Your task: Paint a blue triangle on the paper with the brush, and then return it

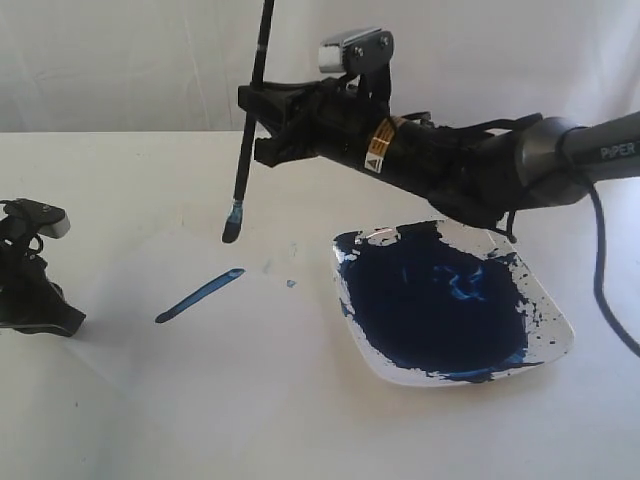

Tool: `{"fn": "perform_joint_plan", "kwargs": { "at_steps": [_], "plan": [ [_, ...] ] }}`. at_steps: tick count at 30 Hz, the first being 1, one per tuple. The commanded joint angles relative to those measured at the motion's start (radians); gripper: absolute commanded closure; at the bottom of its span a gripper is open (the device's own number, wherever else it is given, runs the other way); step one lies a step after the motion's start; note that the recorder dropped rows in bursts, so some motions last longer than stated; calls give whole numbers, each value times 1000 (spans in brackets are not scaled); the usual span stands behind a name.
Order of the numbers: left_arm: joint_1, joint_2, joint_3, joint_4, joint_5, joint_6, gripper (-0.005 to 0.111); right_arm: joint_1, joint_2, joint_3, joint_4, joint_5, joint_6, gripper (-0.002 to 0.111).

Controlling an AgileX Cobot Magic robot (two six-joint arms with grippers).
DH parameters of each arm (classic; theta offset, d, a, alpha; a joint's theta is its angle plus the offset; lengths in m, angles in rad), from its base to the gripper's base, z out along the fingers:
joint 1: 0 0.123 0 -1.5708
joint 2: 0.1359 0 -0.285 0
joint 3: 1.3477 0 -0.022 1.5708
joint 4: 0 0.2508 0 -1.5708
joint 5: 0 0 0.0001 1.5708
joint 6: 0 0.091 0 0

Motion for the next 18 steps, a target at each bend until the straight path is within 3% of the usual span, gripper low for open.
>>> {"fn": "perform_joint_plan", "kwargs": {
  "at_steps": [1,12,16,18],
  "plan": [
    [0,9,3,7,43,-4,107,-2,-82,21,-10,1,11,108],
    [0,9,3,7,45,-4,107,125,-220,93,8,250,75,108],
    [0,9,3,7,43,-4,107,220,-234,95,230,376,-103,108],
    [0,9,3,7,43,-4,107,271,-234,95,456,416,-276,108]
  ]
}}
